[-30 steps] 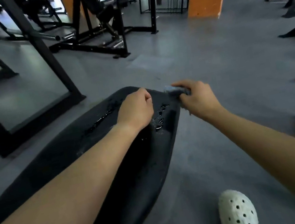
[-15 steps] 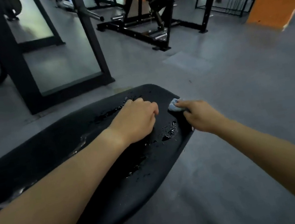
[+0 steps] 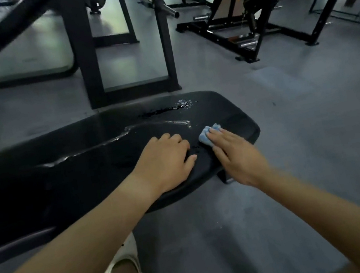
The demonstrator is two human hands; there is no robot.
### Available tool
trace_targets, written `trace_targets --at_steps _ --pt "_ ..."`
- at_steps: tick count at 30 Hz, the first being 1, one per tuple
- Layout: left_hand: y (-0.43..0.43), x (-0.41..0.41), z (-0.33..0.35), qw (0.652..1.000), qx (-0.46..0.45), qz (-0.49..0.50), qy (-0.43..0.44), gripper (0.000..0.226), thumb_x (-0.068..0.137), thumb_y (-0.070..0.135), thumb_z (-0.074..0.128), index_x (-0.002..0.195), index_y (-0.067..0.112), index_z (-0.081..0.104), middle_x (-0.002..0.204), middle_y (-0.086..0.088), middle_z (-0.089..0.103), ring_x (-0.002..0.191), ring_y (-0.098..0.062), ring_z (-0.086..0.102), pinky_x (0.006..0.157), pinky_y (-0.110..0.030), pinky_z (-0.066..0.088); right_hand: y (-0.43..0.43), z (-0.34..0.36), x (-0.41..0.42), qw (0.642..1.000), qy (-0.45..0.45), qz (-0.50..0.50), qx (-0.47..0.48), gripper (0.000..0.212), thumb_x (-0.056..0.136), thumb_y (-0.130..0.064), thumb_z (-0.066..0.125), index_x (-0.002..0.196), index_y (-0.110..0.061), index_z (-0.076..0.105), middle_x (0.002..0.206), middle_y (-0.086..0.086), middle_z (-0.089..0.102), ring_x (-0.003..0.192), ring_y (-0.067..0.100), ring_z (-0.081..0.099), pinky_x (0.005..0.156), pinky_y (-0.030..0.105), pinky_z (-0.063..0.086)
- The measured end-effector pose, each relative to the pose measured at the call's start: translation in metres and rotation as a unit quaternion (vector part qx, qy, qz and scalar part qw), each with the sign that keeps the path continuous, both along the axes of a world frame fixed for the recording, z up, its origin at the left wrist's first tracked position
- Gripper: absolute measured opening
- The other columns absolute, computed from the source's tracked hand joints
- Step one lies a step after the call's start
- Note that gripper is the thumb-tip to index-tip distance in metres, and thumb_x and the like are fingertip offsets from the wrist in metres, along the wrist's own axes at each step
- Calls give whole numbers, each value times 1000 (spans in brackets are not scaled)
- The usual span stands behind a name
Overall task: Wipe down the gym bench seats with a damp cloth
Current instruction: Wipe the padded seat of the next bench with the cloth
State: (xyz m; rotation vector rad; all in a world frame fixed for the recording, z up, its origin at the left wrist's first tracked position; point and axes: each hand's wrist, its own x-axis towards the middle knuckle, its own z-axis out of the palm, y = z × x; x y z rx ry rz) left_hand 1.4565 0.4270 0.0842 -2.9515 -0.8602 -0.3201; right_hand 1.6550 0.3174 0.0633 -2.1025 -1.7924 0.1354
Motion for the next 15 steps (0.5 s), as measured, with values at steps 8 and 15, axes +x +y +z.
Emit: trace_targets --at_steps 8,15 --pt "-26 -7 -5 999 -4 26 40 61 104 61 31 140 18 56 145 0 55 130 -21 51 106 -43 45 24 -5 48 995 -4 -95 26 47 109 -31 35 151 -17 47 159 1 42 150 19 32 124 40 24" --pt "-33 3 -2 998 14 57 32 61 103 63 29 128 18 62 128 -1 62 118 -21 56 103 -41 45 3 -11 -10 999 -10 18 26 52 107 -34 32 157 -21 38 164 -5 33 154 15 23 127 36 16"
